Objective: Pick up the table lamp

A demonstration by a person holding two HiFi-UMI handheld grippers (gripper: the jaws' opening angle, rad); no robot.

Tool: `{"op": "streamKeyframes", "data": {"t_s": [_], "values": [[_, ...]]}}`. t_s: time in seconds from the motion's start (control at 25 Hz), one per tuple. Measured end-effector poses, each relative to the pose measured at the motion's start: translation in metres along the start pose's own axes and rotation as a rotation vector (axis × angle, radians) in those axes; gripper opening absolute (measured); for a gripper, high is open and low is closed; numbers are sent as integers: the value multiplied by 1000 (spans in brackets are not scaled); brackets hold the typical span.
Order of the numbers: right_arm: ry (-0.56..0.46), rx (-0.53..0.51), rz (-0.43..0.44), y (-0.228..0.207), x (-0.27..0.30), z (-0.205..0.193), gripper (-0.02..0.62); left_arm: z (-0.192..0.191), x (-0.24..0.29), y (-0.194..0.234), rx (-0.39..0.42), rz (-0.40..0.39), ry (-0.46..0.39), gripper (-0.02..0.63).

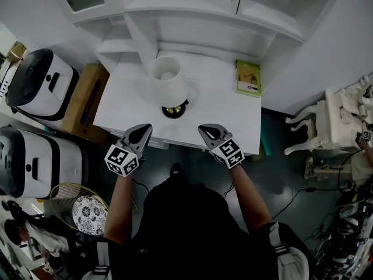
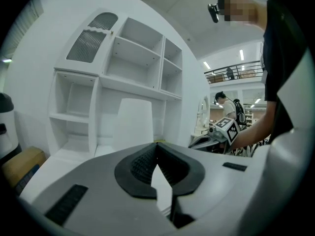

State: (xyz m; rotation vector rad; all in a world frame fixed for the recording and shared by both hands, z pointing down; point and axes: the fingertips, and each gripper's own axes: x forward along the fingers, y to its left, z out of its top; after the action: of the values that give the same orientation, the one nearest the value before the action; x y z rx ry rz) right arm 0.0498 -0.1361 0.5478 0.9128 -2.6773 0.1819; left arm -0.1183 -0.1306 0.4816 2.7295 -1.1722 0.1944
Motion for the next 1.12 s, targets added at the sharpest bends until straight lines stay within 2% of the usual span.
{"op": "streamKeyframes", "data": {"t_s": [0.4,0.88,1.12], "values": [[11,-28,13,-4,38,-6,15,-5,-6,27,-16,17,1,11],[-5,-7,-45,-17,72,-12,83,-6,-10,54,-28,1,3,11],[-16,-4,-78,-26,91,-15,178,-5,-7,60,-27,-16,6,11]]}}
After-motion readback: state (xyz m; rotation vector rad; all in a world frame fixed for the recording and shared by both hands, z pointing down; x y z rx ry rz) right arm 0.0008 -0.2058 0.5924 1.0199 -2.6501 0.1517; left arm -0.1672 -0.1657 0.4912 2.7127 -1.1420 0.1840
